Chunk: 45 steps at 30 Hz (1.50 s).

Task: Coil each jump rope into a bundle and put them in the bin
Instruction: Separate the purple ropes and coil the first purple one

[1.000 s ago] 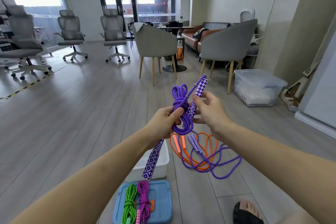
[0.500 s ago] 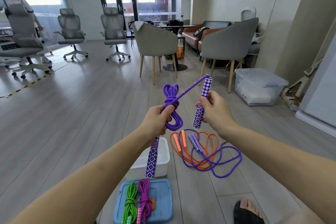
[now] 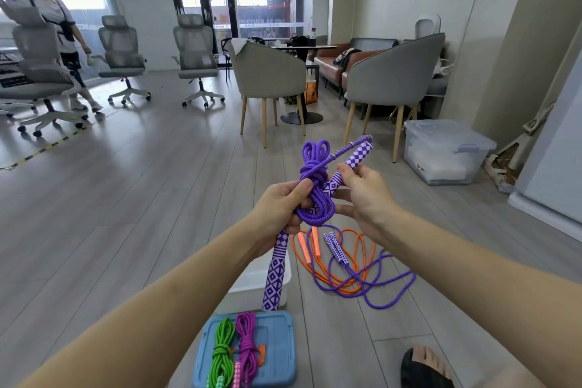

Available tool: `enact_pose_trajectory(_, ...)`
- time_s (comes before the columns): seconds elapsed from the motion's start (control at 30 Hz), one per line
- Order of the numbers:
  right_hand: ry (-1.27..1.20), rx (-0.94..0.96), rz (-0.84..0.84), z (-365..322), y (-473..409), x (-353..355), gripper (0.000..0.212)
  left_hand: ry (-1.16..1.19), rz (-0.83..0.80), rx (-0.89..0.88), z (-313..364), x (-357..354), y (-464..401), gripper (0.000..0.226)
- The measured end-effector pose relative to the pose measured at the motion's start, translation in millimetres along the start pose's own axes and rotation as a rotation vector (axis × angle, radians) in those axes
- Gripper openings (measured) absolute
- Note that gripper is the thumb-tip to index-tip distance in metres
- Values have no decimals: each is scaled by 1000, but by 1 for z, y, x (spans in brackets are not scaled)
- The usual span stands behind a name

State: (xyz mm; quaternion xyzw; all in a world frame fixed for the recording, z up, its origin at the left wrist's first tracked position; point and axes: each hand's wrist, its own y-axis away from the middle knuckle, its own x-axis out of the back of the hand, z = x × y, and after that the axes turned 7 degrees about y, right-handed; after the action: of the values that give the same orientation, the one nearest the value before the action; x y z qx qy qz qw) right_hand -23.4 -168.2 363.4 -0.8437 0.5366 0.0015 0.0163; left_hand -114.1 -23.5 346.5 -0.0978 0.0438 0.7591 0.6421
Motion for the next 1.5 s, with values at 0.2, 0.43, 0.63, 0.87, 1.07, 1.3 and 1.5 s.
enact_pose_trajectory(0.2, -115, -50, 0, -9, 0, 0, 21, -520, 87, -205, 5, -2, -3, 26)
enact_pose_trajectory(0.43, -334, -132, -20, -8, 4, -10, 19, -708, 199, -344, -4, 5, -6, 29)
enact_pose_trajectory(0.63, -516, -222, -9, -10, 5, -13, 22, -593, 235, -408, -7, 1, -8, 35)
enact_pose_trajectory(0.87, -667, -264, -44, -9, 6, -19, 27, -423, 263, -528, -5, -4, -5, 35)
enact_pose_trajectory(1.07, -760, -233, -143, -16, 10, -24, 35, -94, 356, -626, 12, -29, 9, 17)
enact_pose_trajectory(1.3, -711, -222, -218, -29, 14, -21, 29, -70, 404, -551, 20, -25, 6, 10)
enact_pose_trajectory(1.5, -376, -242, -228, -38, 18, -12, 31, -298, 321, -578, 21, -16, 3, 7)
